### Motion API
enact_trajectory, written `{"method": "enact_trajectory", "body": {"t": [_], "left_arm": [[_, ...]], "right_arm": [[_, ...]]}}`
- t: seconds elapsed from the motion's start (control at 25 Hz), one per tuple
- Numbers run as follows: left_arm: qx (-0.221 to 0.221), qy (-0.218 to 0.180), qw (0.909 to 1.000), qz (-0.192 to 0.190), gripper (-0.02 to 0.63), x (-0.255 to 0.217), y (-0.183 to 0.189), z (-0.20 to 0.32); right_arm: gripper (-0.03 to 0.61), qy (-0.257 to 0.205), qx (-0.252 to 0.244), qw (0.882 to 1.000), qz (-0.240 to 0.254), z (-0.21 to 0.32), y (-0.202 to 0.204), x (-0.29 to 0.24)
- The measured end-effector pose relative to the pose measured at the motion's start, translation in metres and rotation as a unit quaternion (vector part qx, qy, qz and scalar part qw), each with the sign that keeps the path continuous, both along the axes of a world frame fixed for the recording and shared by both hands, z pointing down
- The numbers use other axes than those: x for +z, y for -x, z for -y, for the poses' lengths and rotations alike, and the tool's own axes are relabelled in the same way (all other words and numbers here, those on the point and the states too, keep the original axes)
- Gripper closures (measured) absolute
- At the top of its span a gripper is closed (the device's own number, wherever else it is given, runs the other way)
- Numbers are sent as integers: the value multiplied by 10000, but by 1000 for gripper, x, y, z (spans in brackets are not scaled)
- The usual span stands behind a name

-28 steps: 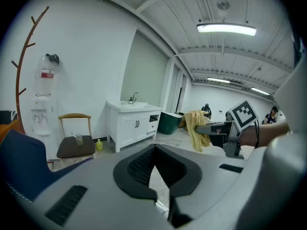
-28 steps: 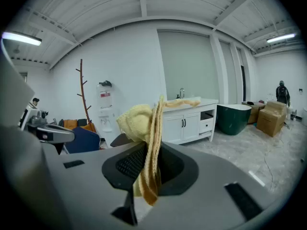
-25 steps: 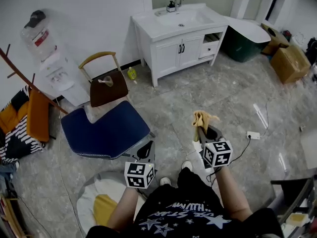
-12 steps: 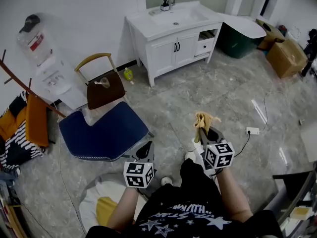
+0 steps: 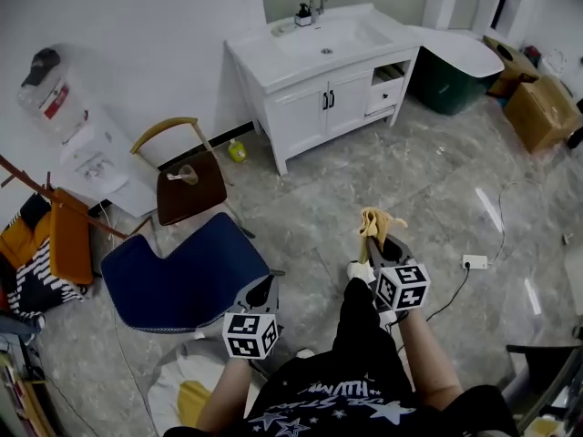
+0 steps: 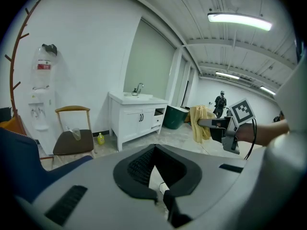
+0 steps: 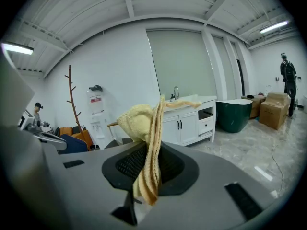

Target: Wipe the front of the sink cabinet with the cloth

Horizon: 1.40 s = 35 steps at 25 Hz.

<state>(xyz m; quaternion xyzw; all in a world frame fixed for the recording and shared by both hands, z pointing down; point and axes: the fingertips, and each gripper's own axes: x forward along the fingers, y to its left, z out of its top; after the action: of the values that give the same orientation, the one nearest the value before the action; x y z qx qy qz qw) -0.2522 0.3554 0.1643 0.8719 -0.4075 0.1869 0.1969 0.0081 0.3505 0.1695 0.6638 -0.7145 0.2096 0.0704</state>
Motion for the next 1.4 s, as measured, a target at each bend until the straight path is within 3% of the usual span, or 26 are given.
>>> {"method": "enact_trajectory", "body": {"t": [0.32,0.44,0.6,0.8,1.16,1.4], "left_arm": [[-764,122,9964,356,600,9,-92,169],[-1181,76,9924,326,600,-2,-127,231],[-1660,-84,9856,301,600,-14,-146,294],[-2018,1,9793,168,600,-6,-143,338],[-1891,124,9819,24,598,57,-138,439],[-1856,257,9823,-58,600,111,-119,516]], "right_arm": [[500,171,-814,9962,-246,197,-87,22],[499,317,-1137,9927,-254,258,-121,26],[495,403,-1552,9867,-283,322,-141,32],[495,282,-1704,9847,-227,377,-134,34],[497,392,-1653,9850,-317,474,-109,75],[499,253,-1867,9802,-615,570,-65,121]]}}
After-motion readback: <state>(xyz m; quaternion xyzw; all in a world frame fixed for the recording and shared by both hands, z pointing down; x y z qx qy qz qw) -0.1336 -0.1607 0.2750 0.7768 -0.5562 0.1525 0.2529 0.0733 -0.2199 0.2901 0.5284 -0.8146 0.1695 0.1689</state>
